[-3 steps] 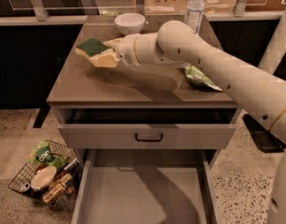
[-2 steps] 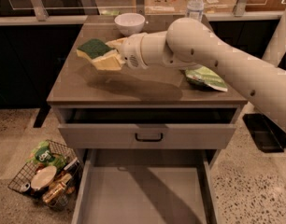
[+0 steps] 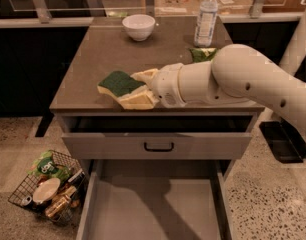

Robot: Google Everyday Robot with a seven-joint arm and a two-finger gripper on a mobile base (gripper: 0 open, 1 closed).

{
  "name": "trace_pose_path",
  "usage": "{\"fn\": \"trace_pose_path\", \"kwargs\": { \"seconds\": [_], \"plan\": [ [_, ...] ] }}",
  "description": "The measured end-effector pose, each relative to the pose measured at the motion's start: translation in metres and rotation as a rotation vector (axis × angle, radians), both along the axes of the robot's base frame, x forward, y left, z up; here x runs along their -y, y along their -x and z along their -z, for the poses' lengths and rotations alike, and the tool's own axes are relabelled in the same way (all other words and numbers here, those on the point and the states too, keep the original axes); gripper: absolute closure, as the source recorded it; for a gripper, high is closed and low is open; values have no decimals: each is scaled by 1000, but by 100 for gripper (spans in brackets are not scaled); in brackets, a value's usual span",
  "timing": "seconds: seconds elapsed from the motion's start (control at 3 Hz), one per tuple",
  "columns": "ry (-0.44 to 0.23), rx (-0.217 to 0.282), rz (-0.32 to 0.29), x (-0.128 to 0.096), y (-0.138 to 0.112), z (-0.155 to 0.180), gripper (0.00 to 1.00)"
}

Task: Place sponge into middle drawer

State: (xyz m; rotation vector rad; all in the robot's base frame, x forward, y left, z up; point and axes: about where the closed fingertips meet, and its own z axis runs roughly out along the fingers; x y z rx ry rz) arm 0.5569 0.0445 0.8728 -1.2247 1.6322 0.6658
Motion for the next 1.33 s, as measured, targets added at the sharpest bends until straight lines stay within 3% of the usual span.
{"fn": "trace_pose_path", "kwargs": {
  "seconds": [0.67,1.33],
  "plan": [
    [35,-45,-61,80,56,68,100],
    [-17,-122,-137,137,110,153,100]
  ]
}}
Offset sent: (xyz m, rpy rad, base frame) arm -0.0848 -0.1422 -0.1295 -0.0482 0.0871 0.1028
